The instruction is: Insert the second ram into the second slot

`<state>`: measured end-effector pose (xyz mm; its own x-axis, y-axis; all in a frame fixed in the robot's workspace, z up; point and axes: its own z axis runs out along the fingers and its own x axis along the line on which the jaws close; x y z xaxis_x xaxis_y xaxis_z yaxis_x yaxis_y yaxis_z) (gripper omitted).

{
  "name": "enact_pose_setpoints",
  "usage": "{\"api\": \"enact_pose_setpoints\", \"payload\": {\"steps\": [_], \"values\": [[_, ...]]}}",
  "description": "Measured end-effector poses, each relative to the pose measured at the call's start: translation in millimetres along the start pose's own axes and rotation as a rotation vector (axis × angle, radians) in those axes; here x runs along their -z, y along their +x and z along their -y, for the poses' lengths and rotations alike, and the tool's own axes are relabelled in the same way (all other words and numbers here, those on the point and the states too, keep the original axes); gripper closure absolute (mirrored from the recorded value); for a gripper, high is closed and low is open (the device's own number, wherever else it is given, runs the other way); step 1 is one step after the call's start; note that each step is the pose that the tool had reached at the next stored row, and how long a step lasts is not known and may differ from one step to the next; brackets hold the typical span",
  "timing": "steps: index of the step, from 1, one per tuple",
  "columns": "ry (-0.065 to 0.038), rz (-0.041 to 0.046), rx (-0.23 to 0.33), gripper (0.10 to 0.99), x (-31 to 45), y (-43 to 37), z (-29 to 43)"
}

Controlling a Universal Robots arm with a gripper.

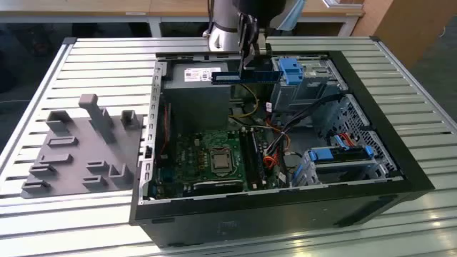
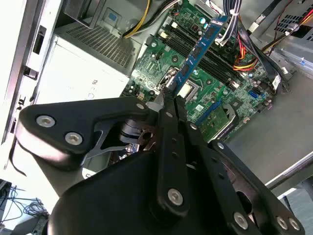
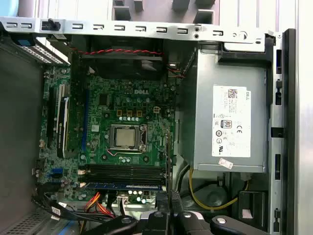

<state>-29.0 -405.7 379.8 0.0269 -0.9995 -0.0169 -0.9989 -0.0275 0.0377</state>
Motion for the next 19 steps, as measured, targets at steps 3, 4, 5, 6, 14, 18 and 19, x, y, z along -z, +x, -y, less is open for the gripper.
{"api": "enact_pose_setpoints", "payload": {"steps": [3,4,5,6,14,18,19], "values": [[0.000,0.0000,0.000,0.953,0.0,0.0,0.0],[0.000,0.0000,0.000,0.953,0.0,0.0,0.0],[0.000,-0.0001,0.000,0.953,0.0,0.1,0.0],[0.000,0.0000,0.000,0.953,0.0,0.3,-0.1],[0.000,0.0001,0.000,0.953,0.0,2.3,-0.1],[0.000,0.0000,0.000,0.953,0.1,3.8,-0.1],[0.000,0.0000,0.000,0.953,0.1,4.3,-0.1]]}}
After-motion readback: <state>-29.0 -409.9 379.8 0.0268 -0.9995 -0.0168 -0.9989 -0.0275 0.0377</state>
